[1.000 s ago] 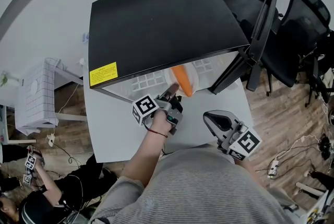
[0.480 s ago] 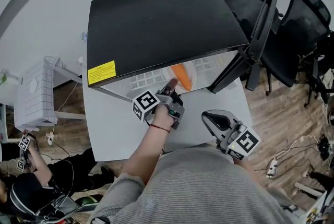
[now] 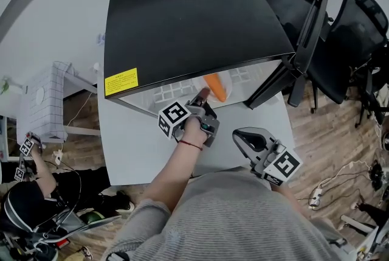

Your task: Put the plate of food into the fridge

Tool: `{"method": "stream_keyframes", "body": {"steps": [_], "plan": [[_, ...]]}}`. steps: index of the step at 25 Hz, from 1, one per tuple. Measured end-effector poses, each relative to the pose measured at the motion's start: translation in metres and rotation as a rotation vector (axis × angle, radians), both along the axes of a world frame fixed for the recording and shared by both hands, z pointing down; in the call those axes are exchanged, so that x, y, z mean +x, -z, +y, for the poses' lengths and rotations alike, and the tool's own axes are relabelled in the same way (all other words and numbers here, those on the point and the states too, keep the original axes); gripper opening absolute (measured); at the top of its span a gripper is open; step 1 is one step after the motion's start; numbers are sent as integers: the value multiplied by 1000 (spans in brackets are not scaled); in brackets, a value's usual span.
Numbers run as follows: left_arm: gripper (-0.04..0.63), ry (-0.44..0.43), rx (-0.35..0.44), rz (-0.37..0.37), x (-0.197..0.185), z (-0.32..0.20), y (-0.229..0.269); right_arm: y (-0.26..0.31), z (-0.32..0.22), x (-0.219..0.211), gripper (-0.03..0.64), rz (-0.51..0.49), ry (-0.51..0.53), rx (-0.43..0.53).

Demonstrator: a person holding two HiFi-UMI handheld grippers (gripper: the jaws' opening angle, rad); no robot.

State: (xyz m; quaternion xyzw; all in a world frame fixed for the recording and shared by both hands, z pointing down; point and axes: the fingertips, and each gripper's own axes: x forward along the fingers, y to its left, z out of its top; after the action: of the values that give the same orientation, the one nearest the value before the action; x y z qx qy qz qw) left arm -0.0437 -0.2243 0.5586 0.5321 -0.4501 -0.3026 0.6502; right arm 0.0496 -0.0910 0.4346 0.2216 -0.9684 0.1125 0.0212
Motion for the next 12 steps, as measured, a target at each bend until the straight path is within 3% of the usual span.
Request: {"method": "stream_keyframes", "body": {"steps": [12], "plan": [[43,-9,46,-36,0,0,7,0,1,0,14,-6,-1,-2]]}}
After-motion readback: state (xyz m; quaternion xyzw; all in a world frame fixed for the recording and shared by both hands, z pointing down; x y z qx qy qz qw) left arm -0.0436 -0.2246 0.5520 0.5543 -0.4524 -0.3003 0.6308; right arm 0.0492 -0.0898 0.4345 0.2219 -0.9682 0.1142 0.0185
